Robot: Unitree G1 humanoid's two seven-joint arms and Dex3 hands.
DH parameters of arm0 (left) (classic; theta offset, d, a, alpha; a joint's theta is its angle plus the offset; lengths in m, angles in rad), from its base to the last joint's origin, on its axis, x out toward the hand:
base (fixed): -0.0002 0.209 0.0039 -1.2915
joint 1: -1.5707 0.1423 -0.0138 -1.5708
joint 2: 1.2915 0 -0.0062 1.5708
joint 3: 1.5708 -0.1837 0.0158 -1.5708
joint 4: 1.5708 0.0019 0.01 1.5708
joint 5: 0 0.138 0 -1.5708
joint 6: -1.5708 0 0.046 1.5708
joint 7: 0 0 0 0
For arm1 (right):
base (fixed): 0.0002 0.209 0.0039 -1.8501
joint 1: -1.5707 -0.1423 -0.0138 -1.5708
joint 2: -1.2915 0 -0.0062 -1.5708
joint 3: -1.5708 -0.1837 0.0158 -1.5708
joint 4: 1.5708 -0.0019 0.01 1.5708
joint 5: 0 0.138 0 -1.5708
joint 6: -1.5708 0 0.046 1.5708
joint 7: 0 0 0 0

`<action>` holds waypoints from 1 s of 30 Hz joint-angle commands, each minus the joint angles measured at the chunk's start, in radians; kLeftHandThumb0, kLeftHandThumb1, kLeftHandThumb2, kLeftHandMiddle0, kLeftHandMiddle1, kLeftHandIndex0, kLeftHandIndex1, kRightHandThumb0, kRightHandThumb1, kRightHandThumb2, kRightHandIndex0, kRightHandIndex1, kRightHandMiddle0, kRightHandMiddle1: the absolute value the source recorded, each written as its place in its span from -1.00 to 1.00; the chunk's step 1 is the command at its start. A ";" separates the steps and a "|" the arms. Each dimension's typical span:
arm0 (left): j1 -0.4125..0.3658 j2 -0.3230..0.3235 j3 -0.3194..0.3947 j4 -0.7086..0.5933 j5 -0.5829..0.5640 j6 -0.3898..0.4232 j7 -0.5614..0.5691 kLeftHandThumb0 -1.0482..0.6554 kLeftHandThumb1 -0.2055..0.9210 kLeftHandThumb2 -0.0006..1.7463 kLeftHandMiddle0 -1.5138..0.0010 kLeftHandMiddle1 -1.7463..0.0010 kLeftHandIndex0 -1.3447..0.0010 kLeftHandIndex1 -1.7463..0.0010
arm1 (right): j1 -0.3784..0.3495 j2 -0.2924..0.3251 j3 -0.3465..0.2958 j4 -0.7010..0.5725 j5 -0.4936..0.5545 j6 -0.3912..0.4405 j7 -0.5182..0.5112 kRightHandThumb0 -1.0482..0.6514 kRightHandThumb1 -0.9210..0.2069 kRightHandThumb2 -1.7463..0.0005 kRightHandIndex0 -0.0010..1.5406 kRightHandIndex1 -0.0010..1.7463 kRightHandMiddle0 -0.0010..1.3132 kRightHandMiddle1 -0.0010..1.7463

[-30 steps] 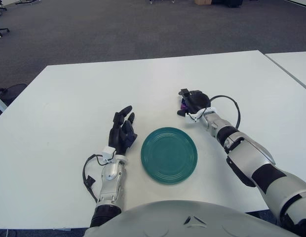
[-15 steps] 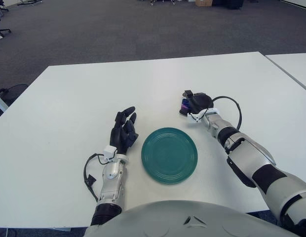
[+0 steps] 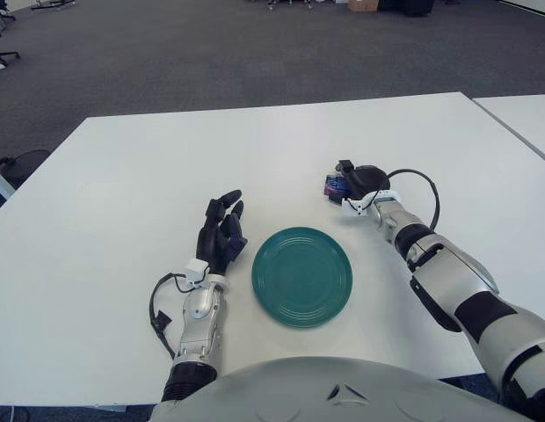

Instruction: Put the gum into the plate.

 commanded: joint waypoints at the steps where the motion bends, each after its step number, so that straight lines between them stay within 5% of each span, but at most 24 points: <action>1: 0.032 -0.016 -0.006 0.028 0.012 0.030 0.014 -0.55 1.00 -0.11 0.30 0.98 0.72 -0.04 | 0.065 -0.018 0.032 0.047 -0.024 0.016 0.049 -0.64 -1.00 0.25 -0.12 -0.89 -0.88 0.16; 5: 0.030 -0.017 -0.007 0.034 0.014 0.027 0.017 -0.54 1.00 -0.11 0.28 0.97 0.70 -0.04 | 0.068 -0.028 0.057 0.045 -0.041 -0.001 0.035 -0.65 -1.00 0.26 -0.15 -0.12 -0.74 0.57; 6: 0.029 -0.017 -0.007 0.035 0.013 0.026 0.018 -0.54 1.00 -0.11 0.28 0.97 0.70 -0.04 | 0.071 -0.034 0.073 0.045 -0.054 -0.009 0.026 -0.65 -1.00 0.26 -0.16 -0.05 -0.74 0.60; 8: 0.028 -0.017 -0.007 0.038 0.011 0.022 0.017 -0.55 1.00 -0.11 0.28 0.97 0.71 -0.03 | 0.084 -0.050 0.113 0.042 -0.089 -0.028 -0.002 -0.64 -1.00 0.27 -0.23 0.55 -0.70 0.80; 10: 0.029 -0.017 -0.006 0.038 0.007 0.019 0.015 -0.55 1.00 -0.12 0.27 0.97 0.72 -0.03 | 0.100 -0.070 0.151 0.038 -0.122 -0.047 -0.034 -0.64 -1.00 0.27 -0.24 0.77 -0.67 0.89; 16: 0.032 -0.021 -0.006 0.033 0.000 0.015 0.015 -0.54 1.00 -0.14 0.26 0.97 0.74 -0.03 | 0.110 -0.105 0.208 0.032 -0.157 -0.084 -0.056 -0.64 -1.00 0.26 -0.21 0.98 -0.61 0.99; 30: 0.054 -0.036 -0.010 -0.010 -0.033 0.038 0.016 -0.56 1.00 -0.21 0.19 0.93 0.69 -0.04 | 0.178 -0.224 0.229 -0.079 -0.101 -0.409 0.089 -0.55 -1.00 0.23 -0.06 0.98 -0.29 1.00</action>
